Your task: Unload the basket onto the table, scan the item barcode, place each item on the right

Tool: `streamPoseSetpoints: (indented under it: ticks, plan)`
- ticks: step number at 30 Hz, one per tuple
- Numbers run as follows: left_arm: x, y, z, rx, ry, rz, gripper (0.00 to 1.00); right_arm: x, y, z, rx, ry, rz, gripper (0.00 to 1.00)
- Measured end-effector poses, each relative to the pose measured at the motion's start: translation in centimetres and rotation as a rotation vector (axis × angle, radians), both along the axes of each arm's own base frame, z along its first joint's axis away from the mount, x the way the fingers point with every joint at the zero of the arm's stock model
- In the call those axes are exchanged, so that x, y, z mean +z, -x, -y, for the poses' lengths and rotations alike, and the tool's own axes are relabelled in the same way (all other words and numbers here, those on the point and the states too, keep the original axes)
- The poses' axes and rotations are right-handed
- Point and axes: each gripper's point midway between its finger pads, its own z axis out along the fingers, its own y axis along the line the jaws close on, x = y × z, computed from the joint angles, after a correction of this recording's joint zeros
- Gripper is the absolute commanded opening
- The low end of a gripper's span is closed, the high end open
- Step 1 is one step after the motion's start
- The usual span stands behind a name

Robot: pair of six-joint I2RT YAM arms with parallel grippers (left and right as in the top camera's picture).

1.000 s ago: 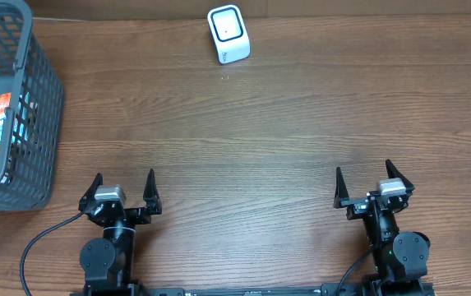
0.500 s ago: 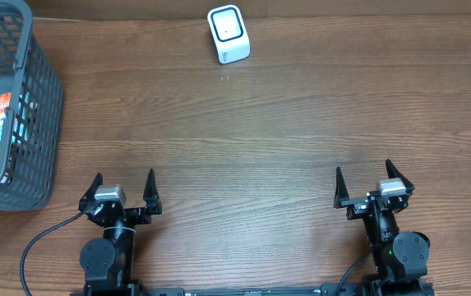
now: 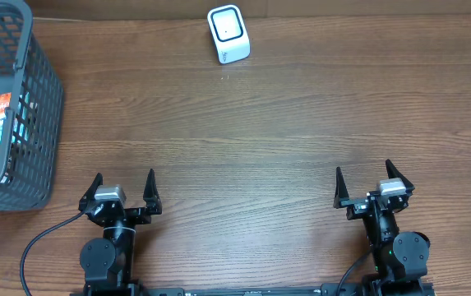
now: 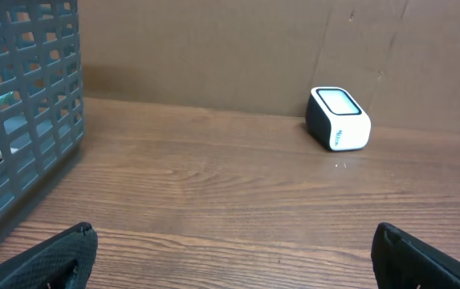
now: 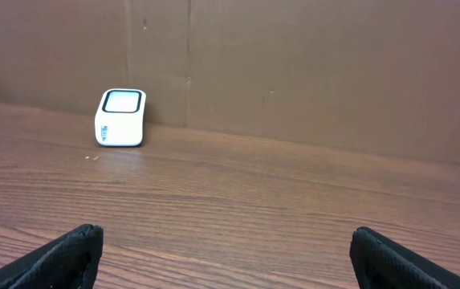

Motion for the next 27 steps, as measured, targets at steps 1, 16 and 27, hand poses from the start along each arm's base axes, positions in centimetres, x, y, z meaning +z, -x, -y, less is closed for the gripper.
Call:
streamPoseSetpoints:
  ticks: [1, 16, 27]
  plan:
    - [0.0, 0.0, 0.0, 0.0, 0.0, 0.0, 1.0, 0.0, 0.0, 0.0, 0.0, 0.0, 0.0, 1.0]
    - [0.0, 0.0, 0.1, -0.003, 0.005, 0.001, 1.0, 0.0, 0.0, 0.0, 0.001, 0.0, 0.0, 1.0]
    - [1.8, -0.1, 1.1, -0.063, 0.048, 0.072, 1.0, 0.0, 0.0, 0.0, 0.0, 0.0, 0.0, 1.0]
